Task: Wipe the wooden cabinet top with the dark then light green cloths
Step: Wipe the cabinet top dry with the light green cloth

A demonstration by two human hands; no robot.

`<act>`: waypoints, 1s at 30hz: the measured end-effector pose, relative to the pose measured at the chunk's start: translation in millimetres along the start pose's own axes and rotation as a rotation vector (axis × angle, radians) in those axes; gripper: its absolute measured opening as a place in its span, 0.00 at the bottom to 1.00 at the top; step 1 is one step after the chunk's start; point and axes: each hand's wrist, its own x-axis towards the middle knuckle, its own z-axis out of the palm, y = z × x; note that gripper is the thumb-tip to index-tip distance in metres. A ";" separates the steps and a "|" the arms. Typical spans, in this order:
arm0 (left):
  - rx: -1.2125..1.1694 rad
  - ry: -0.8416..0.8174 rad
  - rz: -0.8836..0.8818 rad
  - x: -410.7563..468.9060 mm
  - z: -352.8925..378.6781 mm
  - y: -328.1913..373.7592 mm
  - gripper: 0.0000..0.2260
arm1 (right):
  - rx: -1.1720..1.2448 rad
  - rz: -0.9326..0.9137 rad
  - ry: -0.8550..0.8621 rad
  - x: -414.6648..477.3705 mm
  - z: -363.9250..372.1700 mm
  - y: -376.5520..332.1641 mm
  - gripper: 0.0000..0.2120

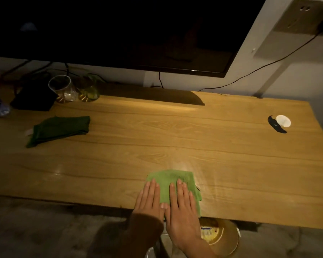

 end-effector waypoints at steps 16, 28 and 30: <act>0.156 0.323 0.059 241.3 -90.0 -29.8 0.28 | -0.006 0.060 0.072 251.6 -62.6 26.5 0.29; 0.327 0.351 0.160 366.4 -150.1 -19.9 0.17 | -0.023 0.108 0.028 398.2 -107.5 63.5 0.30; 0.297 0.330 0.141 369.3 -152.1 -20.4 0.17 | 0.021 0.124 0.021 399.8 -109.8 63.0 0.30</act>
